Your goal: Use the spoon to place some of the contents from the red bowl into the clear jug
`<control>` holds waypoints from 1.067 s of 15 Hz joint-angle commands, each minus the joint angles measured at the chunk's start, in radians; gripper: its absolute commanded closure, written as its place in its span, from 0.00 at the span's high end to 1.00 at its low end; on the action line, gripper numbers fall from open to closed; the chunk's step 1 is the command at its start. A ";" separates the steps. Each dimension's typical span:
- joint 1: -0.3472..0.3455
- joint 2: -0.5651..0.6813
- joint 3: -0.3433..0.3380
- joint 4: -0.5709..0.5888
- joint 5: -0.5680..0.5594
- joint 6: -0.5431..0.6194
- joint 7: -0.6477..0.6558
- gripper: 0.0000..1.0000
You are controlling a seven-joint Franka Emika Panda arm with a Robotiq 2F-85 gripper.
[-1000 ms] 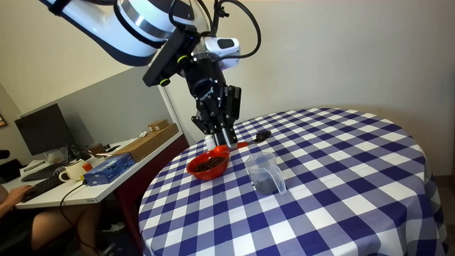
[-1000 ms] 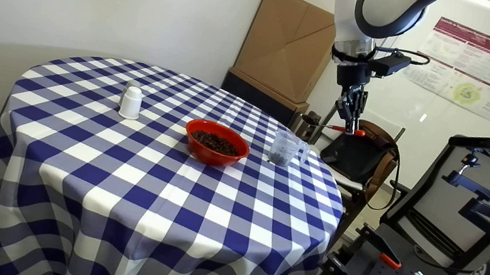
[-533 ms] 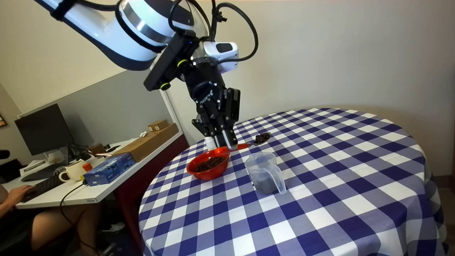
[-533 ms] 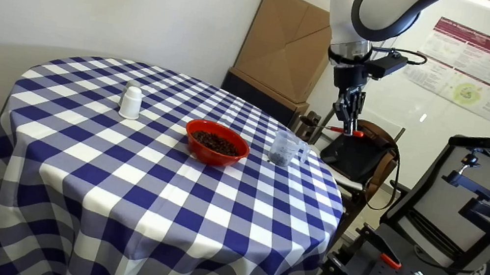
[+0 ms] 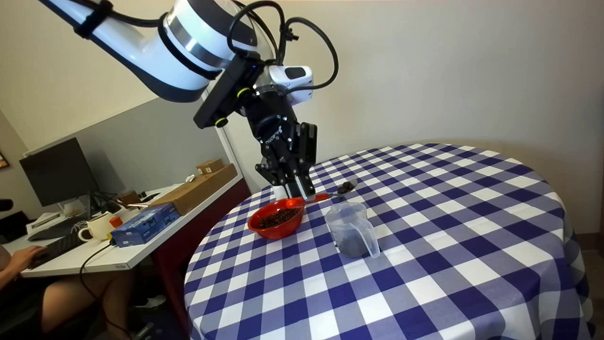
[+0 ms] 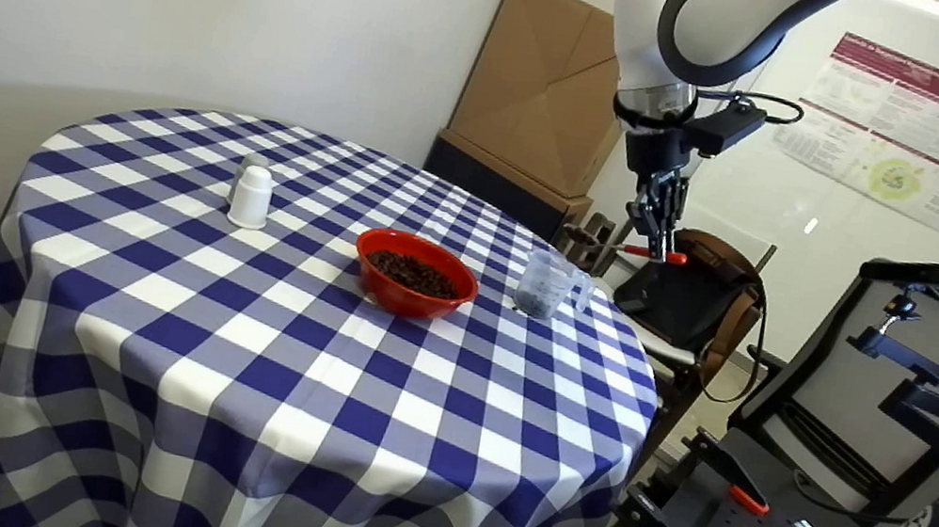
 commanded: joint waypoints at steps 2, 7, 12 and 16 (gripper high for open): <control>0.016 0.025 0.003 0.026 -0.045 -0.032 0.040 0.05; 0.023 0.038 0.003 0.027 -0.097 -0.043 0.067 0.05; 0.030 0.042 0.006 0.023 -0.162 -0.052 0.096 0.05; 0.035 0.042 0.011 0.019 -0.193 -0.061 0.103 0.05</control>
